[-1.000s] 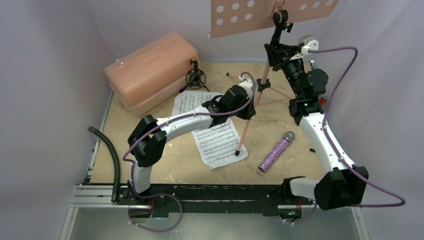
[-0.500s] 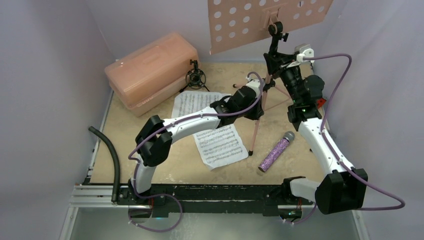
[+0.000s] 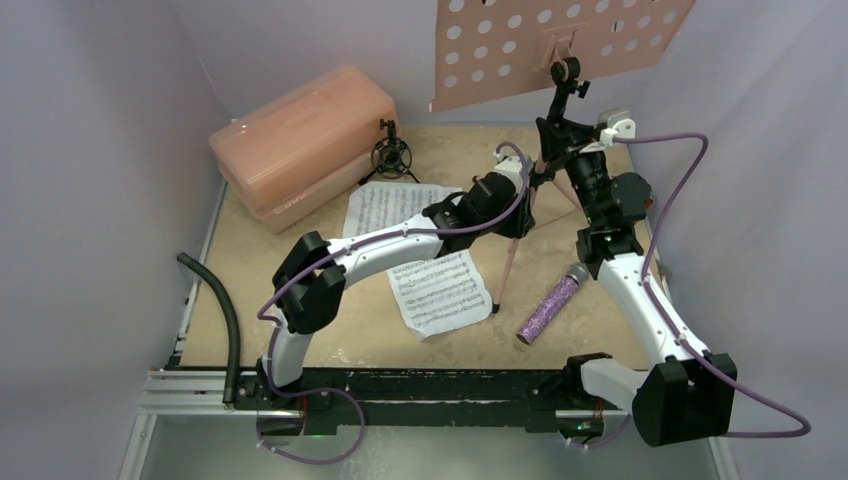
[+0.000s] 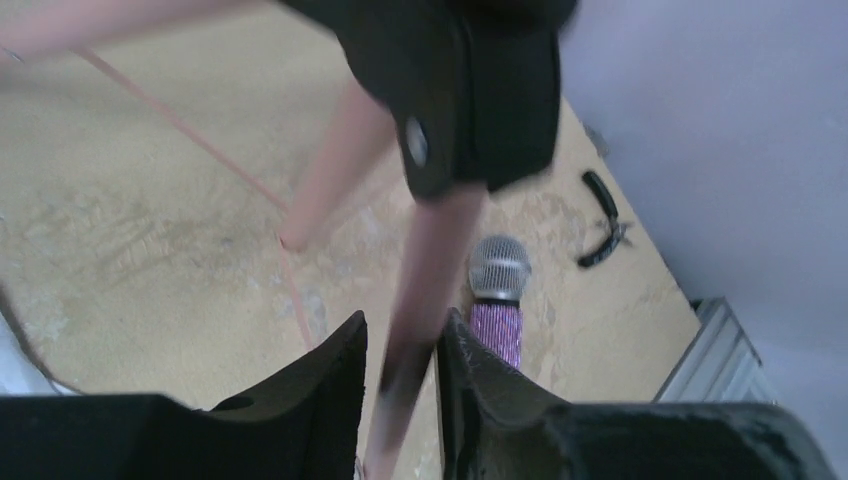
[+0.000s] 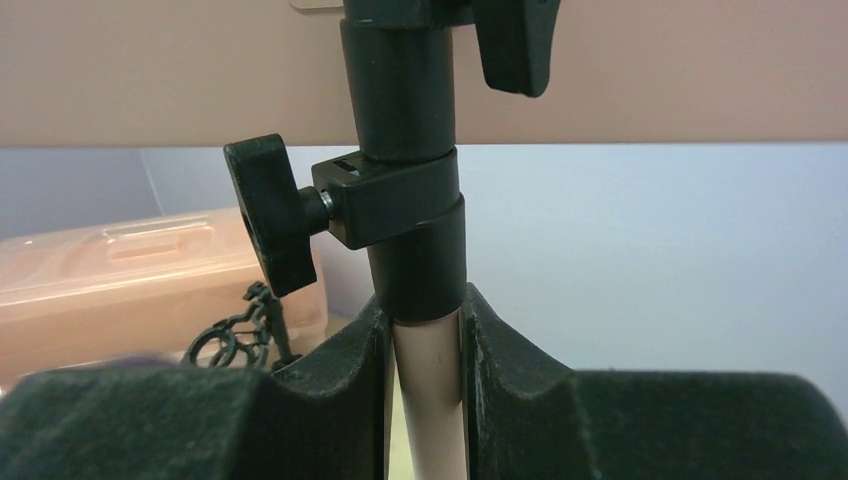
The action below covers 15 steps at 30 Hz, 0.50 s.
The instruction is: Set up the instrument practice props
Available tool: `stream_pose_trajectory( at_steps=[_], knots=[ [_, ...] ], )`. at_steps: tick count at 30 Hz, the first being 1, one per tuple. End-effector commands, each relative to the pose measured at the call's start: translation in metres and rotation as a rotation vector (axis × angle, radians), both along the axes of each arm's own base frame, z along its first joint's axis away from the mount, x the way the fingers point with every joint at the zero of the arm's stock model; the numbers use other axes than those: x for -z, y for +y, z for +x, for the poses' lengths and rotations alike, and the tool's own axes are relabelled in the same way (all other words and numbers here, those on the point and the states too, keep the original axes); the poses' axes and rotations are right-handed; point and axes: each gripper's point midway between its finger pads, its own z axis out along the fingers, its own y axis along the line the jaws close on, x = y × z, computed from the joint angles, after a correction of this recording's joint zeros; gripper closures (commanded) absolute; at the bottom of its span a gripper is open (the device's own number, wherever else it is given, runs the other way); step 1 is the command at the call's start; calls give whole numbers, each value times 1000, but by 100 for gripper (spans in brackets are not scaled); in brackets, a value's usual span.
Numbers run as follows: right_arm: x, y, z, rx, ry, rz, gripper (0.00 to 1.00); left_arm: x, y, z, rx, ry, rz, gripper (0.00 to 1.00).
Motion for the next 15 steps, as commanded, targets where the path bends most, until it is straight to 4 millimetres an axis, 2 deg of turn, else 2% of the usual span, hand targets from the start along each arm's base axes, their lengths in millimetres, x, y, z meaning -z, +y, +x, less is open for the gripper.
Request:
stream_pose_trajectory(
  at_steps=[1, 8, 15],
  knots=[
    [-35, 22, -43, -149, -113, 69, 100, -62, 4, 45, -148, -122, -175, 67],
    [-23, 24, -39, -154, -102, 65, 100, -67, 11, 41, -158, -121, -198, 52],
    [-25, 27, -36, -173, -120, 70, 100, -75, 29, 38, -176, -163, -171, 40]
  ],
)
